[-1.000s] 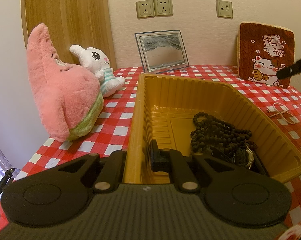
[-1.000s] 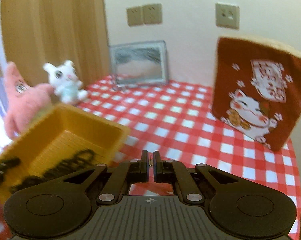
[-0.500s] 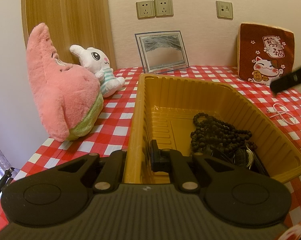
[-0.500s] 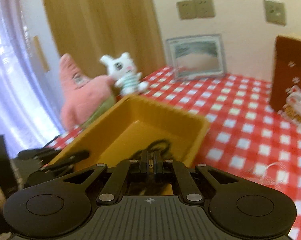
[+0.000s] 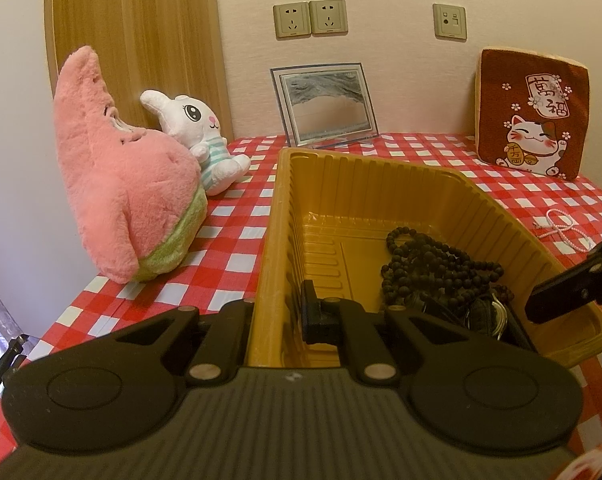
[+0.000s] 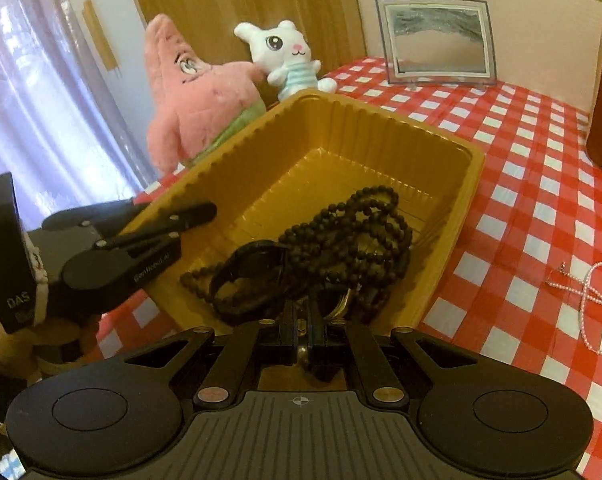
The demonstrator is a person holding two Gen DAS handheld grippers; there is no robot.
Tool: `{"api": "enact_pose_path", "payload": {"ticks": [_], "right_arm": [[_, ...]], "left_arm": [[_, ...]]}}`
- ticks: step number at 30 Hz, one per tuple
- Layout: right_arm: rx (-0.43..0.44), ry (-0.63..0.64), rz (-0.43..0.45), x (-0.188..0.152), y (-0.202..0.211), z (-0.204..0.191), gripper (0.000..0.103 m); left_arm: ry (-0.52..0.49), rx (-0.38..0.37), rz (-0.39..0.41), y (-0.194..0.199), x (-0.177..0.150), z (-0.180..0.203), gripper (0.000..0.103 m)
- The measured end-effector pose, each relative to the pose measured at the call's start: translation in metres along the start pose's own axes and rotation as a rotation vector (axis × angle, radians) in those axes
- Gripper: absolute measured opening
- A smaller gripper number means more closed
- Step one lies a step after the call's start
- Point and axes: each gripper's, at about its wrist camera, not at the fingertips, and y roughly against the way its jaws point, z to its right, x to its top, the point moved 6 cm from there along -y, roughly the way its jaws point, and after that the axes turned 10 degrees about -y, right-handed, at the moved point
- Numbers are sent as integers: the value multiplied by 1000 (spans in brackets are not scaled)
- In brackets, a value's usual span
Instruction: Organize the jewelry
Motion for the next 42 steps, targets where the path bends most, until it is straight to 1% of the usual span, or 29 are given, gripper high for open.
{"api": "enact_pose_path", "payload": {"ticks": [9,14,17,21,22,24,27,32,37,40,42], "right_arm": [[-16,-4,-18,3,-3,-1,5],[-19,-4,-19,4,-3,-2,7],[-16,-11,-10,6,1,-2,13],[-19,-44,35,11,14,6,32],[-22,-59,50,13,18,11,35],[-39,-84,77,17,27,21,36],[-86,-114,112,22,40,42,37],[-184,-172,156,23,62,87,37],[-292,-227,180,21,76,136,37],[-332,-244,173,16,77,157,37],[-342,-234,167,13,75,165,37]], "left_arm": [[3,0,-1,0,0,0,8],[3,0,-1,0,0,0,8],[3,0,-1,0,0,0,8],[3,0,-1,0,0,0,8],[3,0,-1,0,0,0,8],[3,0,-1,0,0,0,8],[3,0,-1,0,0,0,8],[1,0,-1,0,0,0,8],[1,0,-2,1,0,0,8],[-1,0,-2,0,0,-1,8],[2,0,-2,1,0,0,8]]}}
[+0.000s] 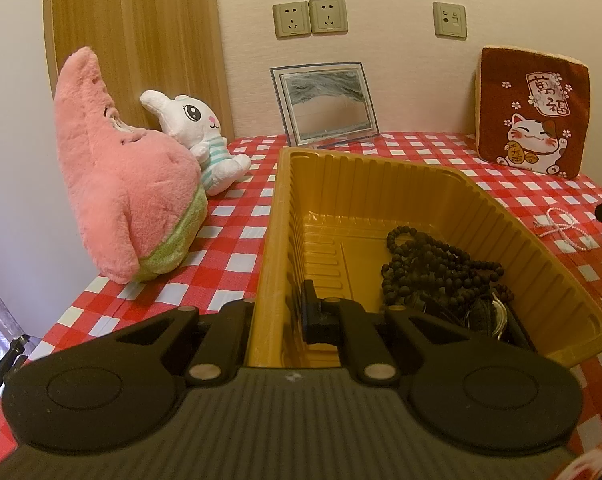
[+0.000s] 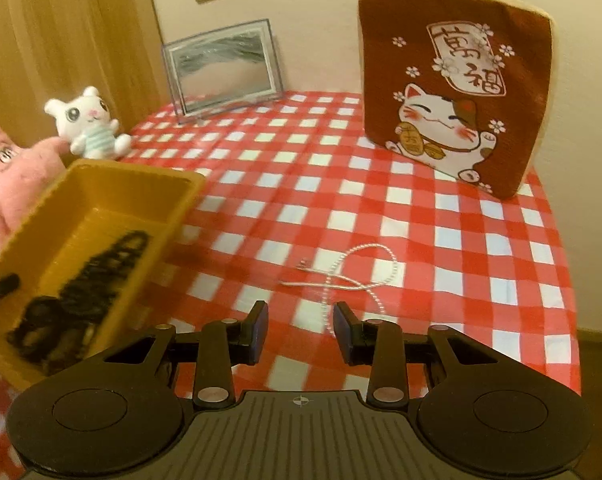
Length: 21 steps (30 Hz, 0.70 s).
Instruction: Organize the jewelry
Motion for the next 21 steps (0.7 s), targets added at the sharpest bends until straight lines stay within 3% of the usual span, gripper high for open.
{"api": "enact_pose_path", "payload": {"ticks": [5,8,21], "right_arm": [[-13,29,-5,-3,-18,4,36],[-21,33,-20,-2,-32,5,25],[-69,38,-76,0,-73,12,12]], "left_arm": [[-2,0,0,0,0,0,8],[-1,0,0,0,0,0,8],[-2,1,0,0,0,0,8]]}}
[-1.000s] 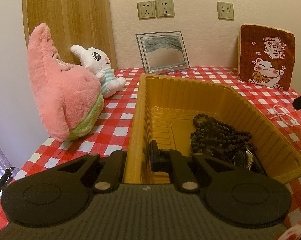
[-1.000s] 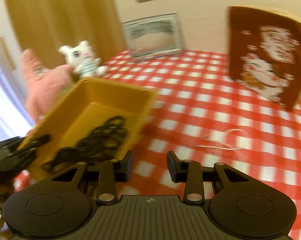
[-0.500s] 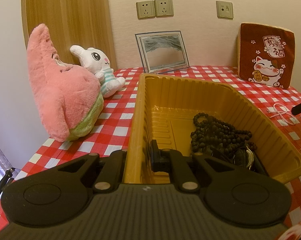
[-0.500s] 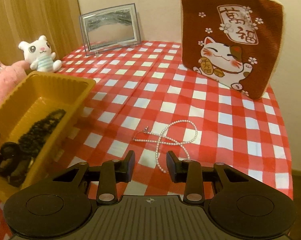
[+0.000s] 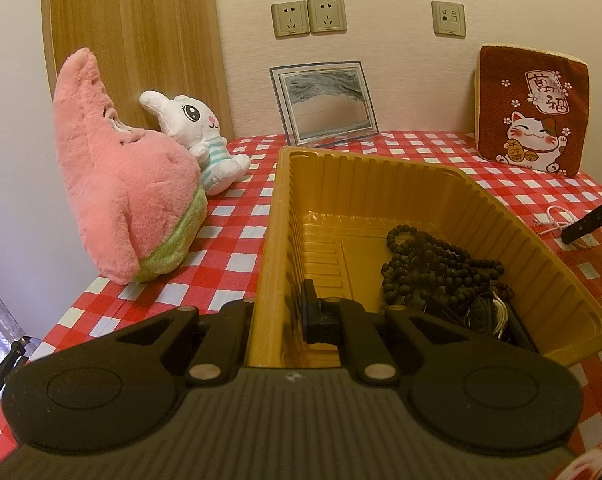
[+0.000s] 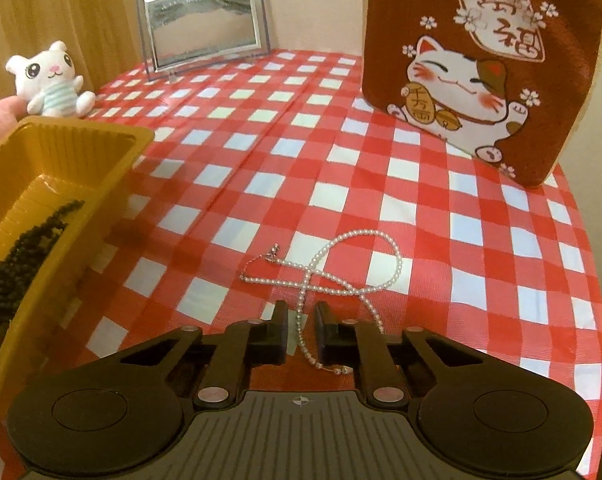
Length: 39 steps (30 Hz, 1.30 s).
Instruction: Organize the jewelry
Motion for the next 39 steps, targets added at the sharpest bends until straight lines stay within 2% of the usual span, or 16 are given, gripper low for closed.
{"api": "enact_pose_path", "payload": {"ticks": [2,4,11,20,25,32,39], "right_arm": [[-1,-2,7,1,-1,0,11],[2,-3,5,2,-2,0,2],[19,-29,34,9,14,2,2],[91,-101,194,57,90,8,2],[150,-98,283,85,136,0,2],[214,-58,355,105,183,-22,2],[304,-10,389,116,218,-58,2]], "left_arm": [[1,0,0,0,0,0,8],[0,0,0,0,0,0,8],[0,0,0,0,0,0,8],[-3,0,1,0,0,0,8],[-3,0,1,0,-1,0,8],[-2,1,0,0,0,0,8],[-1,0,2,0,0,0,8]]}}
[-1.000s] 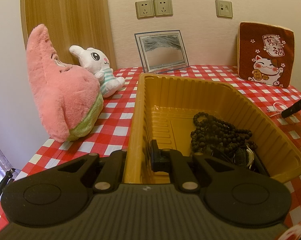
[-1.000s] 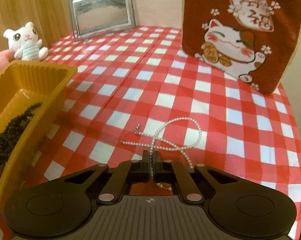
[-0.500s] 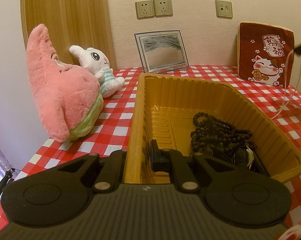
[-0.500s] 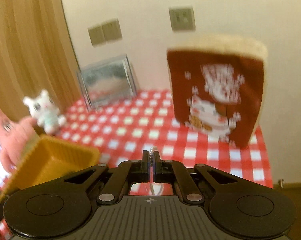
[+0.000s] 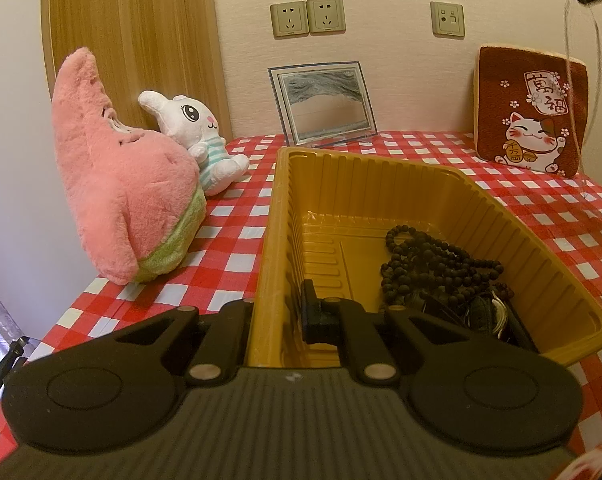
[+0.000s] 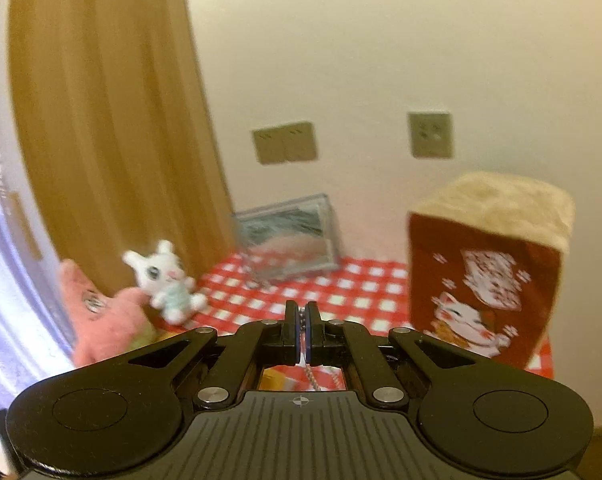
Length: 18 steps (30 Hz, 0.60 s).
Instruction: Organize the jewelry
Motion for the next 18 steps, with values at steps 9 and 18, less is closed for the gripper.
{"api": "enact_pose_path", "payload": {"ticks": [9,18], "right_arm": [[218,-12,-32,4,-5,-66,2],[334,-46,-168,-37,-66,-126,2]], "left_arm": [[0,-1,2,0,1,1,7],[0,0,4,1,1,2,7]]}}
